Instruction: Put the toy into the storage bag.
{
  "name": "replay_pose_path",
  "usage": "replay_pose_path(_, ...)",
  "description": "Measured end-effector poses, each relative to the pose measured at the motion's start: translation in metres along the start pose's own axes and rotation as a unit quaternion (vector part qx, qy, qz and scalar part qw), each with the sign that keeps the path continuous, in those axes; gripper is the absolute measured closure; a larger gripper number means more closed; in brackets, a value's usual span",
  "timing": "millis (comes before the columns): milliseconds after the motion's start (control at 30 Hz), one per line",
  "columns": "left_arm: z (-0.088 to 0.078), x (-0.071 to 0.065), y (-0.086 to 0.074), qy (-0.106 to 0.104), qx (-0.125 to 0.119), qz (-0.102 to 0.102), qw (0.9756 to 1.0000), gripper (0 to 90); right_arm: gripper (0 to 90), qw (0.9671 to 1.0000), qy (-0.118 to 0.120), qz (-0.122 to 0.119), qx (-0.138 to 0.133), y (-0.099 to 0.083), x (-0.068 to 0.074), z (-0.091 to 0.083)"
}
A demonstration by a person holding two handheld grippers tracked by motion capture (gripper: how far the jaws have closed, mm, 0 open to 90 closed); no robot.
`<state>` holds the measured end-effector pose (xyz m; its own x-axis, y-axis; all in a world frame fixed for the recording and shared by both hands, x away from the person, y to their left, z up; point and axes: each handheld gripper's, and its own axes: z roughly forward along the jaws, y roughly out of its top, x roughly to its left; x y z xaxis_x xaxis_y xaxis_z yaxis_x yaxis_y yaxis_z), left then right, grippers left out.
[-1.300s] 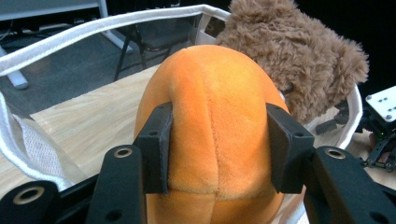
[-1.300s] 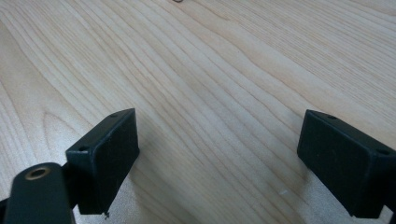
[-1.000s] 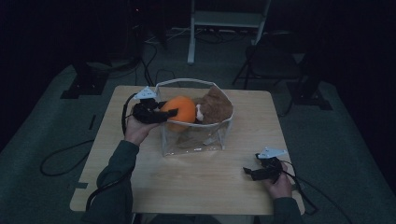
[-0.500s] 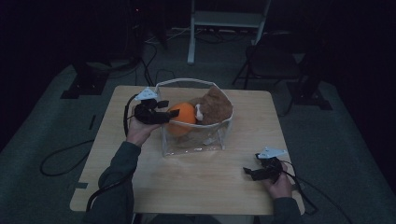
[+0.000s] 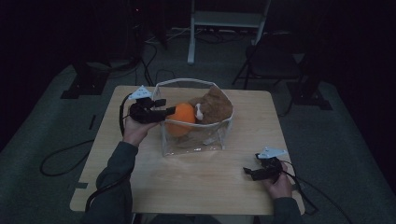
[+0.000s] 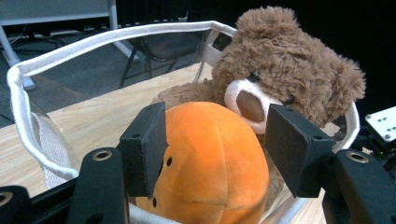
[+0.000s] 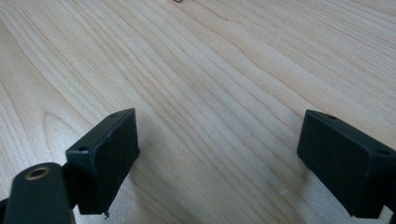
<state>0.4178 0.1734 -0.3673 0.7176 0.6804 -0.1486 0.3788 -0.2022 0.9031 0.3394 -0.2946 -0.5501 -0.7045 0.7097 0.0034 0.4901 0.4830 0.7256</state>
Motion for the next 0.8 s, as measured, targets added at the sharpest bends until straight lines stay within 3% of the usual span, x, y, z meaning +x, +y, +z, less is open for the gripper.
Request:
replay_pose_path(267, -0.010, -0.001, -0.001, 0.003, -0.017, -0.003, 0.9998, 39.2, 11.8, 1.0000, 0.000, -0.001, -0.001, 0.000, 0.000, 0.000)
replay_pose_path(467, -0.020, -0.003, -0.011, 0.004, -0.033, -0.013, 0.9994, 38.6, 11.9, 1.0000, 0.000, -0.001, -0.001, 0.000, 0.000, 0.000)
replay_pose_path(800, -0.031, -0.007, -0.023, 0.008, -0.038, -0.013, 0.9991, 37.7, 11.8, 1.0000, 0.000, 0.000, -0.001, 0.000, 0.000, 0.000)
